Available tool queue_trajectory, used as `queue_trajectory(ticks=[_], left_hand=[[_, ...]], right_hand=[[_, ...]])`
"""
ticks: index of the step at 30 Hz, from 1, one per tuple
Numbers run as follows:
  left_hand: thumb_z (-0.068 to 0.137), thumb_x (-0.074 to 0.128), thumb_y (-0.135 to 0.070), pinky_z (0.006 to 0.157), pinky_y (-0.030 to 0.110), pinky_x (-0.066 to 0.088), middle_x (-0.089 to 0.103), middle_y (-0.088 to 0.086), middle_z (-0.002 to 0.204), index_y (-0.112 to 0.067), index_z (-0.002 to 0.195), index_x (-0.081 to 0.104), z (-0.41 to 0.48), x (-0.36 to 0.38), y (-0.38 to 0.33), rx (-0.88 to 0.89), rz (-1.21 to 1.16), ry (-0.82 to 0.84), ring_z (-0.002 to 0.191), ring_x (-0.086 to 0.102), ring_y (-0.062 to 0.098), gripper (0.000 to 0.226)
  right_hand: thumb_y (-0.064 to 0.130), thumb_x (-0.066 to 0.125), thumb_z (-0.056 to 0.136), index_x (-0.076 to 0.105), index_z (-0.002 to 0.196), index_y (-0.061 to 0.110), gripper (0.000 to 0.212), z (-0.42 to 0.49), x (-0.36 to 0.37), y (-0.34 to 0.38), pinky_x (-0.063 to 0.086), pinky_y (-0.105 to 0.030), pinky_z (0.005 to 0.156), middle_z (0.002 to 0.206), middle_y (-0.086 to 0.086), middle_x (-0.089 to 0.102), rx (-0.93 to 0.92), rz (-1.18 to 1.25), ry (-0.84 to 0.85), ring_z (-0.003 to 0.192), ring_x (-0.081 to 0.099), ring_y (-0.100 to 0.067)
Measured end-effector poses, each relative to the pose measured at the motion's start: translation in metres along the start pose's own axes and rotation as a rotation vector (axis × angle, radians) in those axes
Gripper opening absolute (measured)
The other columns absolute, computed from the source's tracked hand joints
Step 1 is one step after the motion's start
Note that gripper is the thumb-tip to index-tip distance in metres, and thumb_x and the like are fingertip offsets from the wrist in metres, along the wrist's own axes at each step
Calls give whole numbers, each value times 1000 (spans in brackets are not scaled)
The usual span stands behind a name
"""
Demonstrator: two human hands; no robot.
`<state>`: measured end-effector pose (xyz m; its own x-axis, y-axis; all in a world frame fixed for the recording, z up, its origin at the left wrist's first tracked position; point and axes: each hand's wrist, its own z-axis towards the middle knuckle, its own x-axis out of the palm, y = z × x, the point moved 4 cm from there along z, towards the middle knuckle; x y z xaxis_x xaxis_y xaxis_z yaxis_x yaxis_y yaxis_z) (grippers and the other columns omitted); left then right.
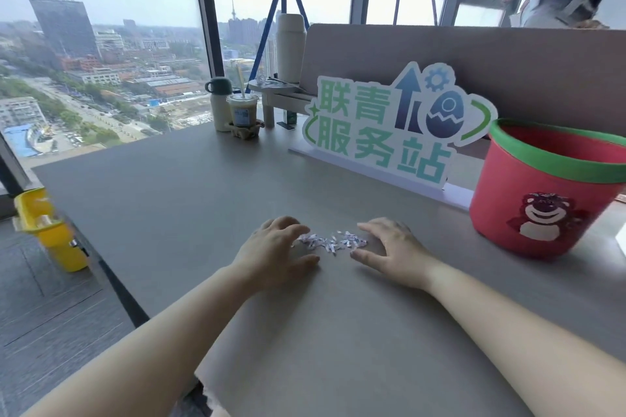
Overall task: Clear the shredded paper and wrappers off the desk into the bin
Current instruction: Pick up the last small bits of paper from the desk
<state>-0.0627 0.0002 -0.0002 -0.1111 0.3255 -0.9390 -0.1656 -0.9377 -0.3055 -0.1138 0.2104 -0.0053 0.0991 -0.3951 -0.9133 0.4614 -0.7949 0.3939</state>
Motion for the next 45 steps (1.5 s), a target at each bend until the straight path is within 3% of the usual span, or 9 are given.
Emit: queue_trajectory(ticks=[7, 14, 19, 27, 36, 45], left_hand=[[74, 62, -61, 109, 33, 32, 45, 1, 131, -28, 132, 46, 7, 0, 10, -122, -48, 44, 128, 39, 22, 69], [79, 58, -58, 102, 31, 38, 49, 0, 125, -30, 124, 55, 14, 7, 1, -43, -47, 15, 120, 45, 22, 52], [81, 60, -53, 97, 27, 39, 52, -2, 120, -29, 123, 55, 16, 10, -3, 0, -80, -56, 116, 49, 20, 49], [84, 59, -47, 93, 32, 45, 55, 1, 117, -28, 117, 61, 21, 9, -5, 32, -106, -20, 106, 56, 22, 38], [84, 61, -41, 80, 28, 49, 58, -4, 98, -28, 97, 70, 20, 13, -8, 54, -203, -109, 75, 52, 10, 20], [84, 63, -34, 75, 27, 48, 54, -9, 88, -27, 90, 72, 21, 15, -11, 44, -258, -144, 73, 52, 10, 13]], right_hand=[[69, 61, 67, 47, 133, 25, 80, 10, 11, 10, 29, -34, 110, 122, -2, 44, 57, -4, -4, 123, 37, -23], [56, 66, 73, 55, 125, 22, 63, 18, 16, 20, 37, -32, 103, 115, -2, 47, 14, 94, 0, 113, 47, -22], [48, 68, 76, 55, 124, 18, 58, 18, 8, 17, 43, -31, 97, 104, 3, 44, 2, 130, 9, 93, 50, -13], [50, 63, 79, 57, 122, 25, 50, 22, 14, 20, 38, -31, 99, 108, 0, 45, -10, 82, 11, 109, 48, -21], [39, 64, 83, 65, 111, 22, 33, 18, 16, 26, 43, -31, 89, 106, -4, 53, -59, 129, -47, 100, 54, -20], [30, 64, 85, 71, 97, 19, 18, 17, 17, 32, 45, -31, 85, 92, 2, 55, -95, 194, -94, 90, 57, -17]])
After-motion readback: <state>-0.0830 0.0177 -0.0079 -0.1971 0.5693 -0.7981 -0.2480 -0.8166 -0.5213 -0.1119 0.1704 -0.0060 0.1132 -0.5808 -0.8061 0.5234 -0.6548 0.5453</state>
